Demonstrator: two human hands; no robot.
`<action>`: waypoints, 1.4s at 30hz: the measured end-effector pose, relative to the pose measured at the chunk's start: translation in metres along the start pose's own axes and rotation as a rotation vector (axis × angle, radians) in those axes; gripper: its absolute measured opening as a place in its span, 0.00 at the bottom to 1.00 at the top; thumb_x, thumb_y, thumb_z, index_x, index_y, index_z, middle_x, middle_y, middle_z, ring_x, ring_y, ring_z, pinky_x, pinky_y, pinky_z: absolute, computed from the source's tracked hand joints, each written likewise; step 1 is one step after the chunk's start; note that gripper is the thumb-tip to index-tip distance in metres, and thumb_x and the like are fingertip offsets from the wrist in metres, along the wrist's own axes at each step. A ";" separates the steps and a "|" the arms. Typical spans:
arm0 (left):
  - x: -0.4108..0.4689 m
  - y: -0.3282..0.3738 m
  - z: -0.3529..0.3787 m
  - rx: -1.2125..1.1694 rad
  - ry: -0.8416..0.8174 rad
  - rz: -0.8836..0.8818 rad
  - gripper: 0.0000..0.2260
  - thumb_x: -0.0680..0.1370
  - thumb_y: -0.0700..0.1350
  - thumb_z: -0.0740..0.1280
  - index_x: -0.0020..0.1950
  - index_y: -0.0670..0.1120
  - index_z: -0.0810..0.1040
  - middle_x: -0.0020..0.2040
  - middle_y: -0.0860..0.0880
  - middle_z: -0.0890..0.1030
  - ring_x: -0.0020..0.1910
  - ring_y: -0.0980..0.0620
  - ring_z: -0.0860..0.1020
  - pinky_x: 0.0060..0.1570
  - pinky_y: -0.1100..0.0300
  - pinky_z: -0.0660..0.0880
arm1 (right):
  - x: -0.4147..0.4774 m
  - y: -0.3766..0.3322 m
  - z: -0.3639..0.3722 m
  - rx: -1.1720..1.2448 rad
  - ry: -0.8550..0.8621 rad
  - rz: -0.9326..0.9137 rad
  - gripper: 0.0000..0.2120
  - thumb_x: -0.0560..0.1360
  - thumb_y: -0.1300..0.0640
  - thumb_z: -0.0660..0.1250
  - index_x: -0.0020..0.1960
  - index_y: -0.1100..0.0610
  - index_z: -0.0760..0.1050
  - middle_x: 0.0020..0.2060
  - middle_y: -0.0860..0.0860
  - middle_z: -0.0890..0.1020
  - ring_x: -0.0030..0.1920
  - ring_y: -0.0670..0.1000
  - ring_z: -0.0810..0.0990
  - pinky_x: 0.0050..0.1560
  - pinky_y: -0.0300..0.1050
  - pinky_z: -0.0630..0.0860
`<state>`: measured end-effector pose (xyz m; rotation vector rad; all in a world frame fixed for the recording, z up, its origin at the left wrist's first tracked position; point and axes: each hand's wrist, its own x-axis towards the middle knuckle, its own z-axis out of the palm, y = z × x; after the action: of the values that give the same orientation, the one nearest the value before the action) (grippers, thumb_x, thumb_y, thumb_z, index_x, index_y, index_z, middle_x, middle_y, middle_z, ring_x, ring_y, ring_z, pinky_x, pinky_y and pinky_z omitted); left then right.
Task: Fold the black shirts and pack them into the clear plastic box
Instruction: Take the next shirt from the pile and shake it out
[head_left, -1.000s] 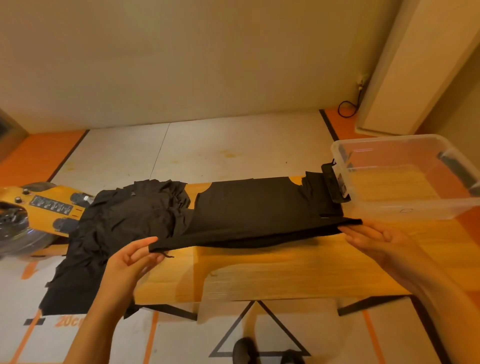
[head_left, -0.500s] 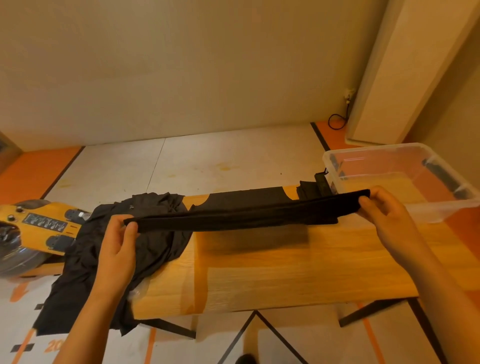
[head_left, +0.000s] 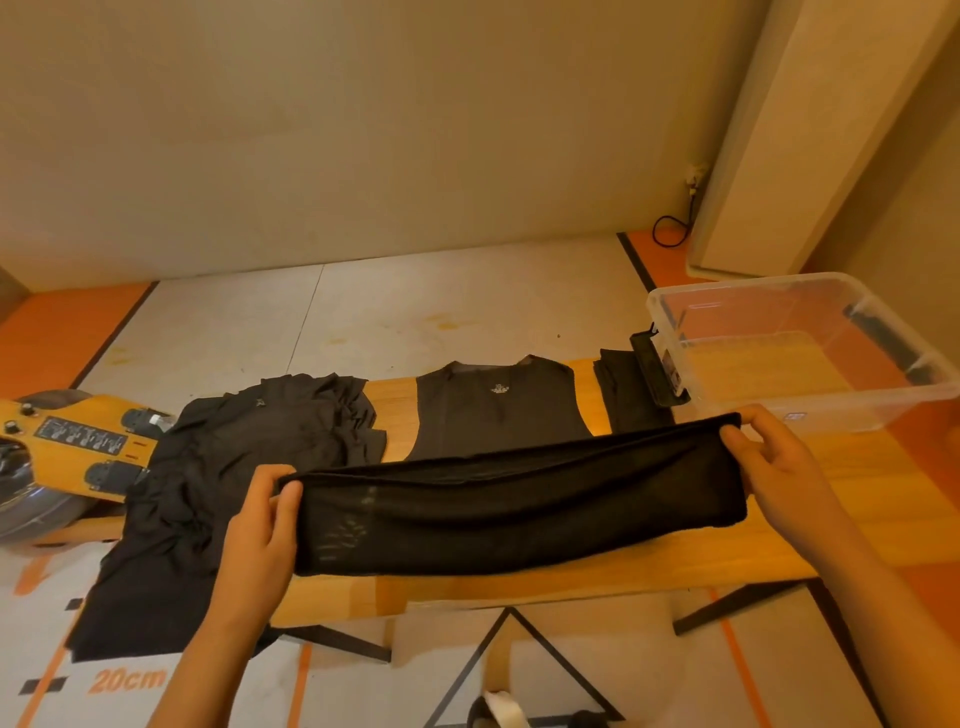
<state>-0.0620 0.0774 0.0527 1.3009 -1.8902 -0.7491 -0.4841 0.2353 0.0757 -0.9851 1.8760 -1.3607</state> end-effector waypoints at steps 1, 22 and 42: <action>-0.001 -0.003 0.004 -0.002 -0.018 -0.016 0.09 0.83 0.42 0.56 0.50 0.57 0.69 0.37 0.50 0.76 0.38 0.55 0.78 0.29 0.67 0.73 | 0.001 0.006 0.002 0.002 -0.003 0.019 0.10 0.77 0.47 0.59 0.44 0.52 0.72 0.26 0.51 0.72 0.26 0.45 0.71 0.25 0.38 0.66; 0.143 -0.052 0.053 0.069 -0.162 -0.212 0.06 0.82 0.48 0.61 0.47 0.50 0.74 0.31 0.47 0.77 0.30 0.46 0.77 0.35 0.50 0.74 | 0.132 0.048 0.061 -0.270 0.192 0.128 0.08 0.80 0.54 0.62 0.47 0.57 0.75 0.40 0.54 0.79 0.45 0.55 0.79 0.44 0.47 0.75; -0.016 -0.129 0.170 0.528 -0.473 -0.030 0.31 0.80 0.63 0.51 0.79 0.49 0.51 0.80 0.47 0.51 0.79 0.50 0.46 0.75 0.56 0.45 | 0.037 0.173 0.153 -1.111 -0.418 -0.048 0.29 0.77 0.41 0.55 0.75 0.49 0.54 0.74 0.48 0.61 0.77 0.47 0.41 0.74 0.44 0.41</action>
<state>-0.1278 0.0617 -0.1498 1.5653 -2.5778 -0.6309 -0.4153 0.1607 -0.1356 -1.6503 2.2179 0.0317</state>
